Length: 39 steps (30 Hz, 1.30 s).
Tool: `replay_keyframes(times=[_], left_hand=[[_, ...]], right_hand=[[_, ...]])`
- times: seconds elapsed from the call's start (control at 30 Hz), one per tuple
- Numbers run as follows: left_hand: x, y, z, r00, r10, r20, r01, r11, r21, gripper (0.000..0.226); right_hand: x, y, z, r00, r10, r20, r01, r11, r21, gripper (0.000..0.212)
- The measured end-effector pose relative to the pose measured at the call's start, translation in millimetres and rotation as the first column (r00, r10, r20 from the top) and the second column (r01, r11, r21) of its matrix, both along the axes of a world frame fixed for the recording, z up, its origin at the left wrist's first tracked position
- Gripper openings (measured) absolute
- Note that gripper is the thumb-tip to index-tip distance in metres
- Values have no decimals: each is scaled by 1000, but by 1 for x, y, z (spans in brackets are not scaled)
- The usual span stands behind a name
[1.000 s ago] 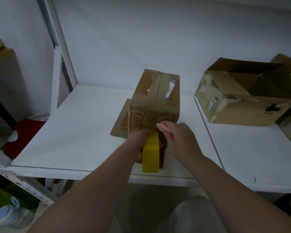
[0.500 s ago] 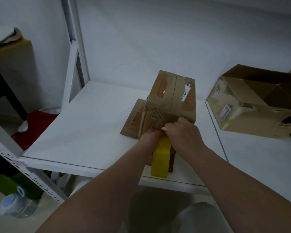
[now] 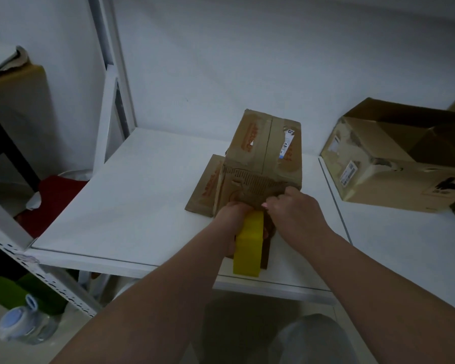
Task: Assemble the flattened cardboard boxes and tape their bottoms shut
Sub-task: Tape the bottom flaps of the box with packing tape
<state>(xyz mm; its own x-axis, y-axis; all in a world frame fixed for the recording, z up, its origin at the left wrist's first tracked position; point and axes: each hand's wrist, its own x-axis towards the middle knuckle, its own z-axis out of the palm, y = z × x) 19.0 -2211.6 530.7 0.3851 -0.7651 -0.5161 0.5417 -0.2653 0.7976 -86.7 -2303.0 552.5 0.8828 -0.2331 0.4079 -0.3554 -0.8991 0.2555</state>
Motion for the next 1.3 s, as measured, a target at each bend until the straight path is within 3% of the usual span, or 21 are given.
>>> replay_keyframes(times=[0.1, 0.2, 0.23, 0.3, 0.43, 0.5, 0.57, 0.77, 1.03, 1.23, 1.3], left_hand=[[0, 1, 4, 999, 8, -46, -8, 1000, 12, 18], [-1, 2, 5, 997, 6, -73, -5, 1000, 7, 23], [-2, 3, 6, 997, 4, -72, -4, 1000, 3, 25], [-1, 3, 6, 998, -2, -70, 2, 1000, -2, 24], [-1, 6, 8, 997, -20, -73, 21, 1000, 10, 21], [0, 6, 9, 996, -28, -79, 29, 1000, 10, 22], [2, 7, 9, 996, -37, -81, 37, 999, 3, 17], [10, 11, 7, 991, -120, -52, 120, 993, 11, 10], [14, 18, 6, 973, -229, -15, 229, 973, 3, 10], [18, 27, 6, 985, -171, 3, 171, 984, 54, 40], [18, 30, 11, 992, -120, 32, 118, 991, 68, 39]], right_hand=[[-11, -8, -3, 1000, 18, -5, -18, 999, 33, 38], [-18, -7, 5, 985, 139, 101, -136, 990, -30, 20], [-18, -2, 14, 980, 135, 143, -136, 991, 3, 14], [-10, 2, 36, 965, 28, 262, -94, 965, 244, 17], [9, -13, 42, 929, -45, 367, -83, 942, 326, 19], [18, -22, 34, 961, 10, 278, -76, 971, 227, 34], [27, -28, 28, 986, -61, 154, 19, 966, 258, 50], [36, -31, 12, 983, -59, 174, 28, 983, 180, 60], [40, -24, -3, 991, -92, 97, 90, 996, 24, 94], [35, -23, 6, 997, -77, 20, 77, 997, -14, 95], [31, -26, 9, 998, -62, 15, 62, 998, 19, 97]])
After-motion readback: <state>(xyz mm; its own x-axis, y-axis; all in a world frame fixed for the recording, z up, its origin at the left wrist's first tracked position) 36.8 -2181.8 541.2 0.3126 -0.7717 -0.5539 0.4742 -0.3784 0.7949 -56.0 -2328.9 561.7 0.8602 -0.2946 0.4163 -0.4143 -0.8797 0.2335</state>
